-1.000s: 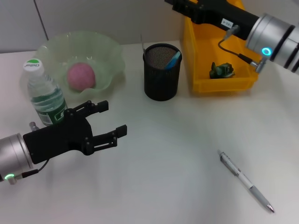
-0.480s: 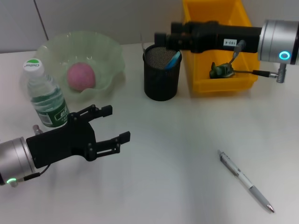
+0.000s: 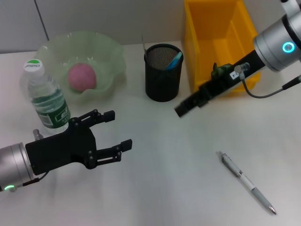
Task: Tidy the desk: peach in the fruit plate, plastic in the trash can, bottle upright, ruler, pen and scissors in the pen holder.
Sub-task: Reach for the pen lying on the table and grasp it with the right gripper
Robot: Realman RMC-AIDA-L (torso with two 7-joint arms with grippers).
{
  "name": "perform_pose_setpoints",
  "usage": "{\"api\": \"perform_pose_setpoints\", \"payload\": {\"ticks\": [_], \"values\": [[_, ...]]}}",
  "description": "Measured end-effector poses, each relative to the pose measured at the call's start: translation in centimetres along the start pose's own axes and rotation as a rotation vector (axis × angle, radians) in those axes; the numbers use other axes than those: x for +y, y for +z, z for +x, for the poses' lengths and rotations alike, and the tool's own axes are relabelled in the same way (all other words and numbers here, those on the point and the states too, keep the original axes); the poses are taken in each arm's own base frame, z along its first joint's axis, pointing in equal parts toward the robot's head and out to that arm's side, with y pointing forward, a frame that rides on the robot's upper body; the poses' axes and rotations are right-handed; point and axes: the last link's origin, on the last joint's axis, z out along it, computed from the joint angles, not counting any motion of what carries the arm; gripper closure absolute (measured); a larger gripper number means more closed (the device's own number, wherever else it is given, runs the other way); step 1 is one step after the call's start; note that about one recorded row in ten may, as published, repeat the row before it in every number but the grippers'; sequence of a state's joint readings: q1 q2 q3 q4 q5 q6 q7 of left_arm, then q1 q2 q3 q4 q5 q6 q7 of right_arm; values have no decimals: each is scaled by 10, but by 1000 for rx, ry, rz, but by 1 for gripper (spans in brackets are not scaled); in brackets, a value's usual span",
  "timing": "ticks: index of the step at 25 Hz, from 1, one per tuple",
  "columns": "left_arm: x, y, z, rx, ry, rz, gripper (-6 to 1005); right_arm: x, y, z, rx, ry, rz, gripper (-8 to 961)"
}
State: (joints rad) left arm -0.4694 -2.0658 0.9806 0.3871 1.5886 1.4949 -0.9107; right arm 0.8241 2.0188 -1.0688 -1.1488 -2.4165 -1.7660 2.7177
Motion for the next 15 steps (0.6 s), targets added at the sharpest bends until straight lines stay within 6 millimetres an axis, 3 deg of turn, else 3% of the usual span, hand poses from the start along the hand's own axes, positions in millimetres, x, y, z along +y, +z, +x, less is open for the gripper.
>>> {"api": "perform_pose_setpoints", "payload": {"ticks": [5,15], "values": [[1,-1,2,11,5,-8,139,-1,9,2,216,82,152,134],[0,0,4,16,10,-12,139,-2,37,14,401,121,258,135]]}}
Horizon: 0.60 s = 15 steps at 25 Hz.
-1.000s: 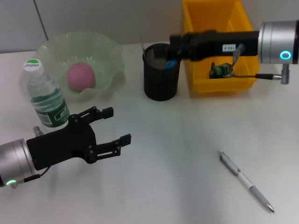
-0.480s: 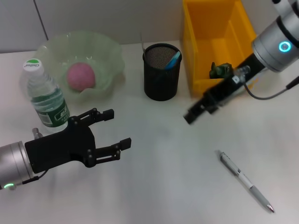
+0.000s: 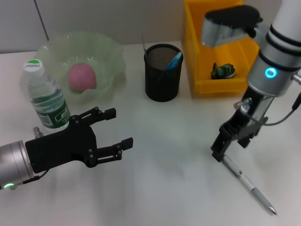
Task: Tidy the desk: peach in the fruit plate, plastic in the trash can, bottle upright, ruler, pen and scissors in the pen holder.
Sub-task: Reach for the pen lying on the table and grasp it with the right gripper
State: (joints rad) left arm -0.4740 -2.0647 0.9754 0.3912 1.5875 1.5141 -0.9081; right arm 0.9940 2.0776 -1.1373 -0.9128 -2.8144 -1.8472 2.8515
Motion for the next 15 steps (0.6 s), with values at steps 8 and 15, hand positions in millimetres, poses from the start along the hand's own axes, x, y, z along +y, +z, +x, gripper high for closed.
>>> {"api": "perform_pose_setpoints", "payload": {"ticks": [8,15], "values": [[-1,2,2,0,2,-8,139,2,17,2,47,-16,80,136],[-1,2,2,1,0,-7,139,6,28,3,61,-27,112,136]]}}
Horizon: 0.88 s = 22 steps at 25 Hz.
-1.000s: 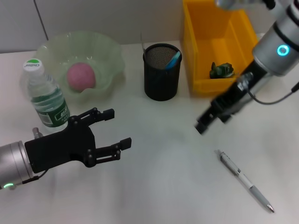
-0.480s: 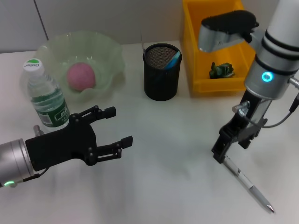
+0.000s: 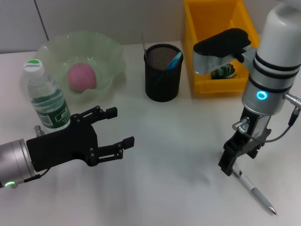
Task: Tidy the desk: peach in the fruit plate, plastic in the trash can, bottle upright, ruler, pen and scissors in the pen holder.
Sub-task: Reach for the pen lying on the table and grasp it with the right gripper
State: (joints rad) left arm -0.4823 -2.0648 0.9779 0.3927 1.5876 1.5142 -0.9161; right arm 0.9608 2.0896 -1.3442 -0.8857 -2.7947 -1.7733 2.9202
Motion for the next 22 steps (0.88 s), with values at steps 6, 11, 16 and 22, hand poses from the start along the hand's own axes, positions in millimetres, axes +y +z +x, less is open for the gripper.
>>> {"api": "perform_pose_setpoints", "payload": {"ticks": [6,11,16,22], "values": [[0,0,0,1,2,-1,139,4,7,-3,-11,-20,9,137],[0,1,1,1,4,-1,139,3,11,-5,-16,-18,14,140],[0,1,1,1,4,-1,138,3,11,-6,-20,-21,17,146],[-1,0,1,2,5,1,138,2,14,-6,-18,-20,18,153]]}}
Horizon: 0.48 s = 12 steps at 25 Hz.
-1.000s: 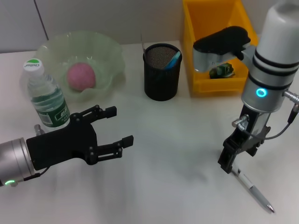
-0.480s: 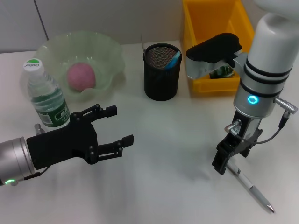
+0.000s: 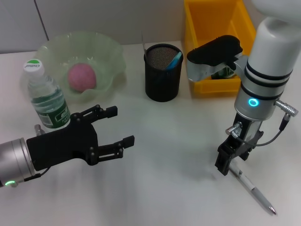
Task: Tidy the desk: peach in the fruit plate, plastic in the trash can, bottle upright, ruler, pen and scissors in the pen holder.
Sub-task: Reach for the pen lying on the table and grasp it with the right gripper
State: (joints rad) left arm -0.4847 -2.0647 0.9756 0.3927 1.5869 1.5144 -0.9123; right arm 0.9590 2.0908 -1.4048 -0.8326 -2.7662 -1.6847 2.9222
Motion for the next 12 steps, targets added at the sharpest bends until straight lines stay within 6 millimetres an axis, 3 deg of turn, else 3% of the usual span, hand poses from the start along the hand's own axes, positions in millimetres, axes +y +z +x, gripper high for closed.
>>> {"api": "perform_pose_setpoints", "payload": {"ticks": [1,5,11,12], "values": [[0,0,0,0,0,0,138,0,0,0,-1,-1,0,154],[-1,0,1,1,1,0,138,0,1,-1,-7,-6,8,343],[-1,0,2,1,2,-3,138,-1,4,-1,-5,-12,18,538],[-1,0,2,1,2,-3,138,-1,4,-1,-5,-13,18,538]]}}
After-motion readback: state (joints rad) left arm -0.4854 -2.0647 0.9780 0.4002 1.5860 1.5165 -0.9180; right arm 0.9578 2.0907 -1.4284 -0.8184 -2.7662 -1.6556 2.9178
